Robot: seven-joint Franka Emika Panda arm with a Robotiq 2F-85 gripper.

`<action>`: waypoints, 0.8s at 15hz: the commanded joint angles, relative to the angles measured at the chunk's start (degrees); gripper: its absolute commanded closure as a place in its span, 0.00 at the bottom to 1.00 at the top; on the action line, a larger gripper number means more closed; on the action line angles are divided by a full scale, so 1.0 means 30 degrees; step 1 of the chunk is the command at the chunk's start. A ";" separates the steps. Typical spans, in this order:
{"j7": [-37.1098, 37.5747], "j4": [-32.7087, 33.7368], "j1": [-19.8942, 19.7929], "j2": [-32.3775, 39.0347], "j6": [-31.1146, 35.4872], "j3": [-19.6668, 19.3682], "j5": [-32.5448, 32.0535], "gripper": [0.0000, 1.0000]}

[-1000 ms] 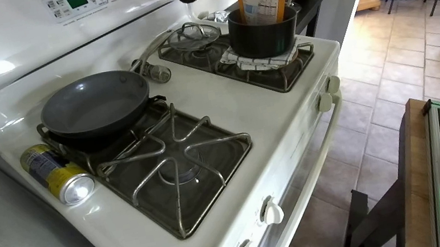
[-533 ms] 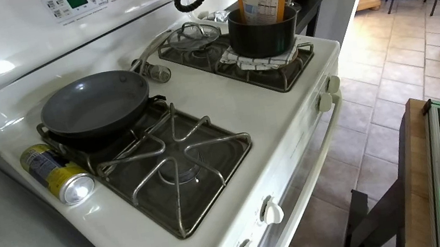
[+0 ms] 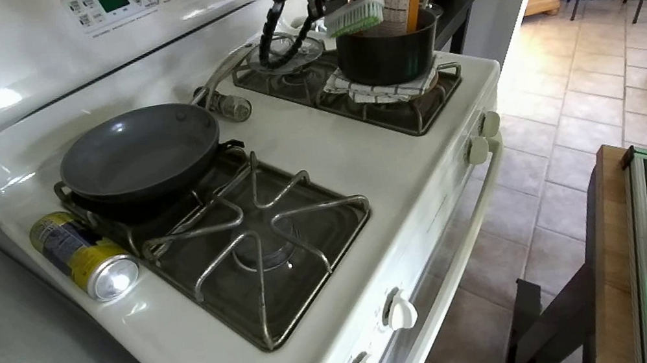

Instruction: Put the white brush inside the pot

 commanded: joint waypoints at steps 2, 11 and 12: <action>-0.0113 0.0256 0.0657 0.0473 -0.1065 -0.0173 -0.0296 0.97; 0.0526 -0.1159 0.0486 -0.0686 -0.2742 -0.0450 -0.1180 0.97; 0.0400 -0.1534 0.0304 -0.0861 -0.2113 -0.0365 -0.1379 0.97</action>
